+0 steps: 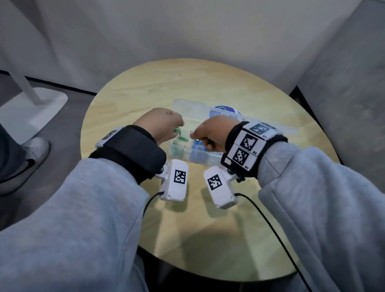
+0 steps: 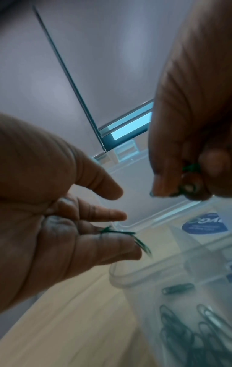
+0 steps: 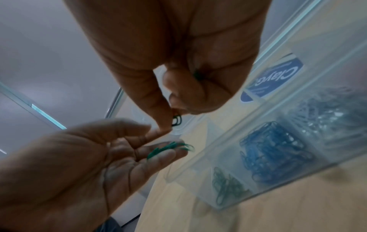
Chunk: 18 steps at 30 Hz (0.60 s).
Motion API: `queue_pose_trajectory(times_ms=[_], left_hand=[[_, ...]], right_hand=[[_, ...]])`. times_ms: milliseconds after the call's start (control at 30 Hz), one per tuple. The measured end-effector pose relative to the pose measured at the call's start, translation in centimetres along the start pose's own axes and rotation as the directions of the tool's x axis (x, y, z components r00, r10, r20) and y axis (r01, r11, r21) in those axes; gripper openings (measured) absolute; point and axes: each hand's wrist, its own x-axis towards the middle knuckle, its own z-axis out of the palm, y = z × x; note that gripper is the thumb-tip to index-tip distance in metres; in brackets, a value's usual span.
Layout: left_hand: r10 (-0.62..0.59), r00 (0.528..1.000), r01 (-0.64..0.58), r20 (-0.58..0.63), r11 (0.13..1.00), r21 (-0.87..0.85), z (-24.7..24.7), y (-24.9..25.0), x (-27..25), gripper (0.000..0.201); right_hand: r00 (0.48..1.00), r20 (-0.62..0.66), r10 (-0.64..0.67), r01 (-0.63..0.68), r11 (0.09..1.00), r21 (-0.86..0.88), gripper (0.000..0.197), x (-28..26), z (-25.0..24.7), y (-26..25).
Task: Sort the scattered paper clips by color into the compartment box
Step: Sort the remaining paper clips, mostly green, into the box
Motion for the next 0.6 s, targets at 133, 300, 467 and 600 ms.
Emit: queue_pose_trajectory(times_ms=[133,300,467,600], left_hand=[[-0.02,0.999,0.027,0.05,0.991,-0.131,-0.6,0.5,-0.5,0.023],[-0.013,0.999,0.018,0.036,0.992,-0.128,-2.4,0.6,-0.8,0.011],[-0.011,1.0,0.01,-0.025,1.0,-0.025,-3.3,0.2,-0.6,0.019],[0.067,0.996,-0.069,-0.06,0.997,-0.024,-3.3,0.9,-0.8,0.02]], right_hand=[[0.999,-0.047,-0.003,0.007,0.997,0.078,0.027,0.6,0.9,-0.6],[0.996,-0.084,0.003,0.016,0.976,0.218,0.017,2.0,1.8,-1.5],[0.999,-0.02,-0.033,0.037,0.973,0.229,0.048,2.6,1.9,-0.9],[0.993,-0.011,-0.116,0.116,0.973,0.199,0.046,1.1,1.1,-0.4]])
